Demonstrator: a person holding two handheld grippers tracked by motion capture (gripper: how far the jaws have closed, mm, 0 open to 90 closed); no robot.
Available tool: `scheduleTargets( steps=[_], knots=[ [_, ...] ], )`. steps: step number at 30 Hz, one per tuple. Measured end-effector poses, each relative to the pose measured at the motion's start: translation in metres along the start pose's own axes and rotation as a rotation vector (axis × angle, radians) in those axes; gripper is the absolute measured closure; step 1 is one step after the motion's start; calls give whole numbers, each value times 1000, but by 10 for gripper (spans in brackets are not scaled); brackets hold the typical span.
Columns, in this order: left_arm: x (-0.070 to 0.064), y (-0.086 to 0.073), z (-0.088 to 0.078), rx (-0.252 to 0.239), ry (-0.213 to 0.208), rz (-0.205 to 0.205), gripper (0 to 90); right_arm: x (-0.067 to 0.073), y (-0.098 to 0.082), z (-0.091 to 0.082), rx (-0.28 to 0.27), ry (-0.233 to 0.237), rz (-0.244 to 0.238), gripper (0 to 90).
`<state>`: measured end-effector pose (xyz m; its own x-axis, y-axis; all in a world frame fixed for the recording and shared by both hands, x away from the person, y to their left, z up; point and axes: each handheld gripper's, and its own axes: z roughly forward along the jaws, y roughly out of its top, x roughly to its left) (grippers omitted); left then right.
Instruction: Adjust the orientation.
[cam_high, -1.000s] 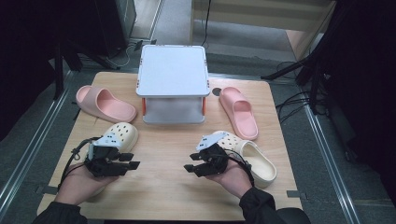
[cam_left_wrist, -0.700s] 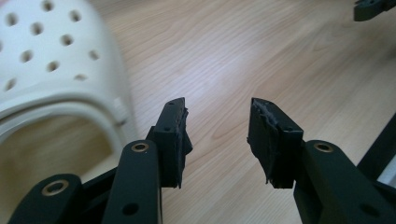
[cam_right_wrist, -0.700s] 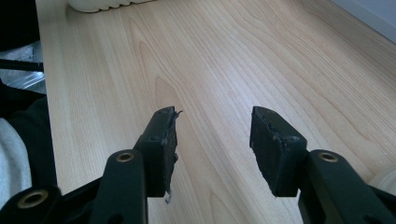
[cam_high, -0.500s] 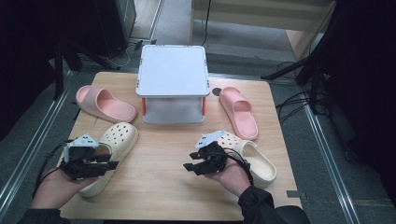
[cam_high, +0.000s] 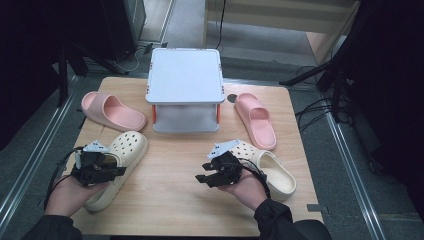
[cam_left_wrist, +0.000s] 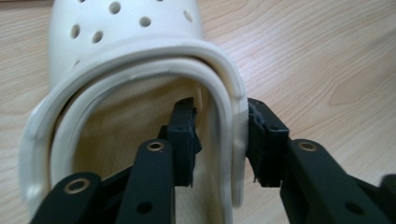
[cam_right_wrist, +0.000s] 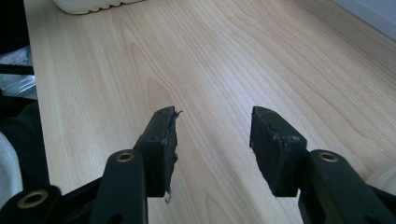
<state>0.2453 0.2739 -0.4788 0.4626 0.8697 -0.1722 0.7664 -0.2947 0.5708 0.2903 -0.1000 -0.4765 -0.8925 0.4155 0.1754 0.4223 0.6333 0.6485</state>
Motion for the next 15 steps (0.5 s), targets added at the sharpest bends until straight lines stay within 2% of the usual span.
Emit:
scheduleTargets(
  steps=[1, 5, 7, 12, 13, 15],
  knots=[
    [0, 1, 1, -4, -14, 7, 688, 0, 0, 0, -1, -3, -1, 517],
    [-1, 3, 0, -5, 1, 9, 760, 0, 0, 1, 7, -6, 16, 518],
    [0, 4, -2, -6, 9, 4, 770, 0, -1, 1, 6, -7, 15, 518],
    [-2, 4, -7, 17, 40, 29, 778, 1, -2, 1, 4, -7, 15, 519],
    [-2, 4, -10, 15, 50, 31, 778, 1, -2, 0, 0, -7, 17, 519],
    [-3, 6, -16, 1, 43, 26, 779, 1, -2, -1, -11, -3, 24, 518]
  ],
)
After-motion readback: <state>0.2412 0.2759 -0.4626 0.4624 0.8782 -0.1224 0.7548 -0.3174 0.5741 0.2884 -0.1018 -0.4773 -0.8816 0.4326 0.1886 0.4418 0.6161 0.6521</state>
